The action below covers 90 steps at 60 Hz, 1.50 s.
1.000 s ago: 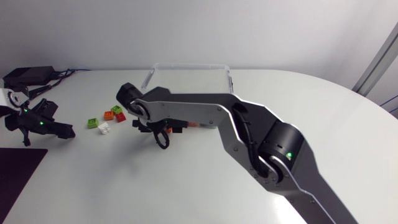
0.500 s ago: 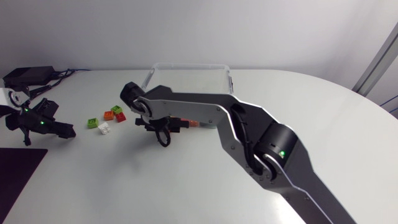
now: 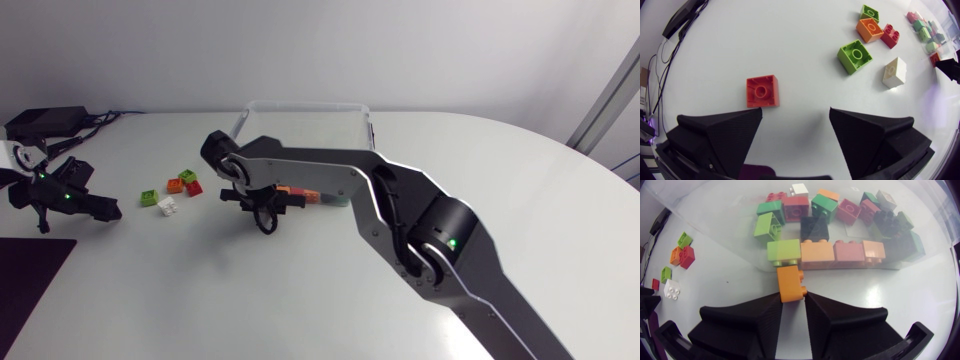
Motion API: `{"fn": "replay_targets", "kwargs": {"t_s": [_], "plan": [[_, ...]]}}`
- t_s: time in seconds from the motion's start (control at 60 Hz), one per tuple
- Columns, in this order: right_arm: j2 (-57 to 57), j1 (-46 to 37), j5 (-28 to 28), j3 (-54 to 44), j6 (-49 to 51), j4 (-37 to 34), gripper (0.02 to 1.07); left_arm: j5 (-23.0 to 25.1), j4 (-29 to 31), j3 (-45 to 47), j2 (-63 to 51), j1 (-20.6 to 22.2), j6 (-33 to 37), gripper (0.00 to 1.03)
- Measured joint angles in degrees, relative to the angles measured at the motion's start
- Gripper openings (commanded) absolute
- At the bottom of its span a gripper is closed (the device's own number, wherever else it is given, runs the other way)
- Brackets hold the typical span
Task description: Place the duplo bricks in the container
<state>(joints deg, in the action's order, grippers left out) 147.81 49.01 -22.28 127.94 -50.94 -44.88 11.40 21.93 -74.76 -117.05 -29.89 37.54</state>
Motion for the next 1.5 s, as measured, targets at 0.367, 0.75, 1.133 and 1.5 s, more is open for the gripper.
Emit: {"fn": "replay_targets", "kwargs": {"t_s": [0.367,0.75,1.133,1.5], "plan": [[-9.4,3.6,-0.8,-14.6,3.5,4.5,0.23,0.8,0.0,-0.1,2.3,-0.5,0.0,0.93],[-22.5,7.0,-1.8,-21.8,8.3,10.4,0.23,-0.3,-0.5,-5.4,0.6,-1.8,-0.2,0.93],[-34.7,3.9,-2.9,-24.5,10.3,13.8,0.23,-2.4,-0.9,-6.4,-3.3,-0.7,-0.5,0.71],[-43.6,-4.4,-3.1,-25.7,12.1,14.4,0.23,-2.5,-0.9,-6.6,-5.3,0.1,-1.8,0.47]]}}
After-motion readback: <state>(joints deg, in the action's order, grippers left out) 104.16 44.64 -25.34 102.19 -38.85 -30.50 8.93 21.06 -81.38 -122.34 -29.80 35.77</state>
